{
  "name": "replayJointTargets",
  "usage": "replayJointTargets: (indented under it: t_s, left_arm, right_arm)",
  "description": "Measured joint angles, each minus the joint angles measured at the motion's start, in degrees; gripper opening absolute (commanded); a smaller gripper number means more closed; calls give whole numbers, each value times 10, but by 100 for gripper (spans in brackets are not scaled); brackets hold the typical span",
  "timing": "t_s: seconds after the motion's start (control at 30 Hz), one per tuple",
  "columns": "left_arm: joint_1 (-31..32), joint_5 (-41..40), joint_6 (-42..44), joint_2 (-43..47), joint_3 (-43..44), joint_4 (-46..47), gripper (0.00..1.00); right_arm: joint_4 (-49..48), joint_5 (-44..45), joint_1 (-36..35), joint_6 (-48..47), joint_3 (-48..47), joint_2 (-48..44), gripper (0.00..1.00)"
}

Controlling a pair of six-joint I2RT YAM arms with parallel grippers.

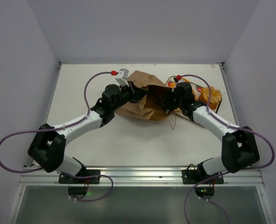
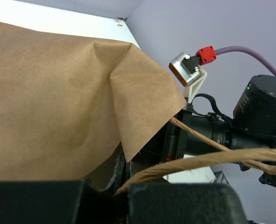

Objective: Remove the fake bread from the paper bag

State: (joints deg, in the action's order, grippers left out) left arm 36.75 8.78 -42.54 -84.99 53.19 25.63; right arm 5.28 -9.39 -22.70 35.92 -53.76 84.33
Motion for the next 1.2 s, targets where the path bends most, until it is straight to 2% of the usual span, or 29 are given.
replayJointTargets:
  t_s: [0.27,0.77,1.2]
  left_arm:
    - [-1,-1,11,17,-2,-5,0]
    - [-3,-1,27,-17,-11,-19,0]
    - [-59,0,38,-13,-23,-25,0]
  right_arm:
    - [9,-19,16,-16,7,-54,0]
    - [36,-73,29,-35,9,-73,0]
    - [125,-167,83,-118,9,-92,0]
